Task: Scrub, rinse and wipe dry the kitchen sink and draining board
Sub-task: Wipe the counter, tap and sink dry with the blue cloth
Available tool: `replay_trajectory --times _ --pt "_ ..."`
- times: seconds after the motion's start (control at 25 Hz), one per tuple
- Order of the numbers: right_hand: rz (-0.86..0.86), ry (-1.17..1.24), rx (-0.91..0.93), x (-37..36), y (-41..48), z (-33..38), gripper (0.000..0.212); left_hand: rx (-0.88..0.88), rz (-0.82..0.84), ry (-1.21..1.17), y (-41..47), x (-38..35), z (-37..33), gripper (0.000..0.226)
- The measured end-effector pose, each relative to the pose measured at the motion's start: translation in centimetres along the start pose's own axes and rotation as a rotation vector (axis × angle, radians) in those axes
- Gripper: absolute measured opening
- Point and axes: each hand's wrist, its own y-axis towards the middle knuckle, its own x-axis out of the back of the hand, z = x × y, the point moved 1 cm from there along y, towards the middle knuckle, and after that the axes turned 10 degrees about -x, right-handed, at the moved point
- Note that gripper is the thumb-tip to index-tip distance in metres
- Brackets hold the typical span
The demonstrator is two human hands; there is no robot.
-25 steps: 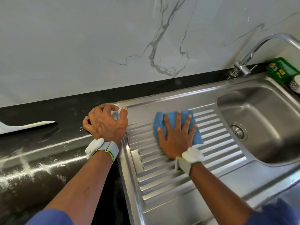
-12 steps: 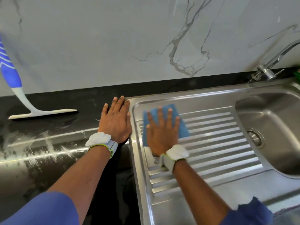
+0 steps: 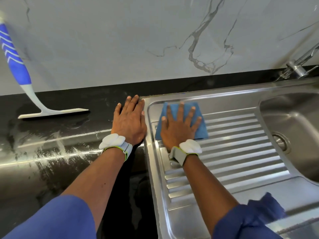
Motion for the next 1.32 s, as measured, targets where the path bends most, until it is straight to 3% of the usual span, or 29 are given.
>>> replay_trajectory --times 0.12,0.2,0.4,0.48,0.52,0.6,0.68,0.76,0.84,0.96,1.04,1.16,1.32 --pt "0.024 0.035 0.305 -0.8 -4.1 2.9 0.062 0.044 -0.089 -0.119 0.0 0.3 0.0 0.051" --pt "0.053 0.093 0.382 -0.7 -6.7 2.1 0.061 0.058 -0.197 -0.218 -0.3 0.6 0.0 0.050" --pt "0.127 0.030 0.654 0.8 -14.3 -6.0 0.055 0.100 -0.278 -0.300 -0.4 0.9 0.3 0.053" --pt "0.052 -0.022 0.667 0.6 -13.2 -9.9 0.053 0.088 -0.246 -0.226 -0.5 0.8 0.2 0.053" --pt "-0.015 -0.058 0.572 0.2 -10.9 -12.2 0.054 0.069 -0.232 -0.191 -0.6 0.6 0.2 0.053" --pt "-0.138 -0.116 0.174 0.8 -4.3 -17.6 0.059 0.058 -0.215 -0.148 -0.6 0.6 0.1 0.053" --pt "-0.089 -0.028 -0.257 2.8 1.7 -21.8 0.063 0.071 -0.201 -0.121 -0.4 0.5 -0.1 0.055" --pt "-0.051 0.086 -0.491 3.6 4.6 -21.3 0.061 0.072 -0.186 -0.089 -0.4 0.6 -0.4 0.057" --pt "-0.111 0.034 -0.352 2.5 3.8 -16.6 0.060 0.063 -0.168 -0.072 -0.3 0.6 -0.5 0.059" --pt "-0.123 -0.088 0.121 0.6 -3.7 -9.7 0.059 0.056 -0.165 -0.072 -0.4 0.7 -0.4 0.062" --pt "-0.095 -0.091 0.203 0.0 -7.9 -10.2 0.062 0.039 -0.168 -0.065 -0.5 0.7 -0.5 0.062" --pt "-0.153 -0.051 -0.090 0.6 -5.3 -15.9 0.066 0.020 -0.157 -0.045 -0.6 0.7 -0.4 0.062" --pt "0.010 0.124 -0.707 3.8 4.0 -21.5 0.072 0.026 -0.159 -0.024 -0.6 0.6 -0.4 0.064"
